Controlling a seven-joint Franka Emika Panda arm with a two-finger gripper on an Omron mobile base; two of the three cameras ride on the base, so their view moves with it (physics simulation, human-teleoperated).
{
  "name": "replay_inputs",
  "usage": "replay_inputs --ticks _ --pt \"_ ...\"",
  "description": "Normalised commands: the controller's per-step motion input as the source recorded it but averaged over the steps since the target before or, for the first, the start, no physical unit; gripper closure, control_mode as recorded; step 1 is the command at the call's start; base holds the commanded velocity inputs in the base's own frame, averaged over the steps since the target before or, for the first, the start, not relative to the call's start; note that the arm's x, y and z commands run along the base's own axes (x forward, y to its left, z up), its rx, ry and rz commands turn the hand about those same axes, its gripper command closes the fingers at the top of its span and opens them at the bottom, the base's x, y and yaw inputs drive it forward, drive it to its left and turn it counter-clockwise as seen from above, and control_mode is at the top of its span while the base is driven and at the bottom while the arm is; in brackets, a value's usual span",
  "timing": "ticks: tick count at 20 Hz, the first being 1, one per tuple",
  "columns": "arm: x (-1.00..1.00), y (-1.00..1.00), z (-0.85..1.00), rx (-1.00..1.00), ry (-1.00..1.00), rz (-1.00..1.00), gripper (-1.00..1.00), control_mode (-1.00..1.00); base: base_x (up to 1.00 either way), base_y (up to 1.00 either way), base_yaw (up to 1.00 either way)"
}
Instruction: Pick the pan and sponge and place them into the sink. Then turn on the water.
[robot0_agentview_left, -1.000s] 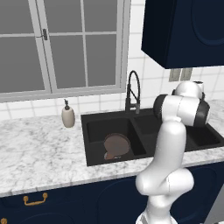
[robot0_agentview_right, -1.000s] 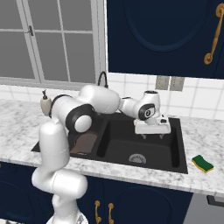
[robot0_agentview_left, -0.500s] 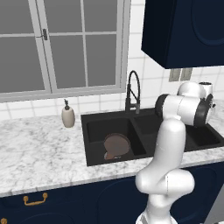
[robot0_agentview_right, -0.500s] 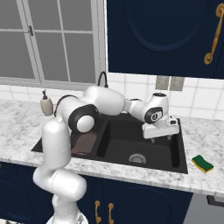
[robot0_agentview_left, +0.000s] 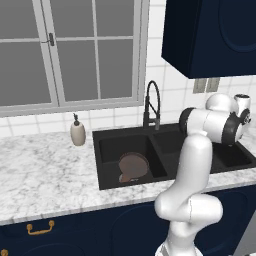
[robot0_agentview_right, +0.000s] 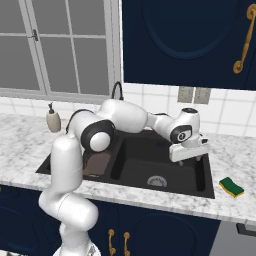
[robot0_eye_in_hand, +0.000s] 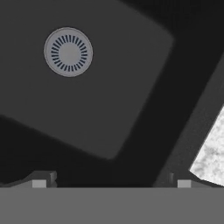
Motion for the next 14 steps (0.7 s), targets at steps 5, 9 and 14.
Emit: replay_inputs --ticks 5,9,14 --pt "-0.02 -0.29 0.00 0.00 0.00 0.01 -1.00 -1.00 0.00 0.00 0.00" --pt "-0.05 -0.56 0.00 0.00 0.00 0.02 -1.00 -1.00 0.00 0.00 0.00" --pt "-0.02 -0.56 0.00 0.00 0.00 0.02 -1.00 -1.00 0.00 0.00 0.00"
